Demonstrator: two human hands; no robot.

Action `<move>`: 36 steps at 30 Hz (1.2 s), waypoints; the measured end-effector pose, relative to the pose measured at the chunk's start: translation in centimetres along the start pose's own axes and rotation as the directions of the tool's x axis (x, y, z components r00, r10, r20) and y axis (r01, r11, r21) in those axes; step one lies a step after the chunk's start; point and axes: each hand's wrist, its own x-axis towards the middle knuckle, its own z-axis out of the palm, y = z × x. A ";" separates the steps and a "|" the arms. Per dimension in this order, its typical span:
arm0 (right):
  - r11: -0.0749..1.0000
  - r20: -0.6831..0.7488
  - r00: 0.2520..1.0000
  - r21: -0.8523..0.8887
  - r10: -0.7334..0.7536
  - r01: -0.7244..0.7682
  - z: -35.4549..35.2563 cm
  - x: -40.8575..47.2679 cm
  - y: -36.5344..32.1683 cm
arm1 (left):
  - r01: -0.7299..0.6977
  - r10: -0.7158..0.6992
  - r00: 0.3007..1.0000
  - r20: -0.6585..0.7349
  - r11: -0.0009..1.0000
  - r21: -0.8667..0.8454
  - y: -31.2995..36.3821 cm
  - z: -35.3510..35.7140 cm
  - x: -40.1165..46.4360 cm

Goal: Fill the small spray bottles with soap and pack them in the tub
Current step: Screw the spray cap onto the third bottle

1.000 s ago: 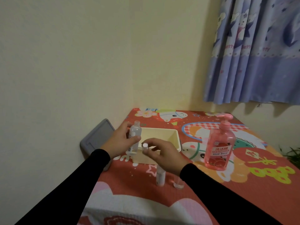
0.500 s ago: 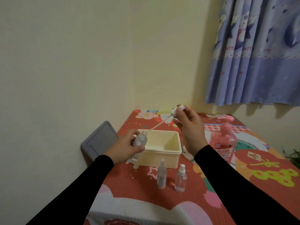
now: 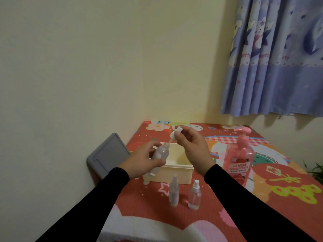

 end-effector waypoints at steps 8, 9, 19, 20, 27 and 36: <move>0.996 0.146 0.985 -0.042 0.090 -0.085 -0.9 -1.1 0.4 | -0.030 0.033 0.998 0.057 0.997 -0.066 1.0 1.0 0.2; 0.994 0.153 0.983 -0.047 0.106 -0.099 -1.1 -1.0 0.4 | -0.026 0.033 0.997 0.073 0.995 -0.098 1.1 1.1 0.2; 0.982 0.241 0.954 0.030 0.175 -0.188 -2.6 -0.2 -0.5 | 0.110 0.003 0.973 0.232 0.874 -0.474 2.1 2.0 0.1; 0.983 0.232 0.957 0.019 0.174 -0.184 -2.7 -0.1 -0.5 | 0.110 0.006 0.972 0.233 0.869 -0.482 2.2 2.1 0.1; 0.991 0.126 0.984 0.013 0.128 -0.131 -2.4 -0.3 -0.1 | 0.044 0.010 0.991 0.136 0.920 -0.389 2.7 3.1 0.3; 0.977 0.053 0.983 0.109 0.177 -0.182 -1.6 -0.5 -0.2 | 0.051 0.004 0.992 0.128 0.905 -0.423 2.9 4.1 0.6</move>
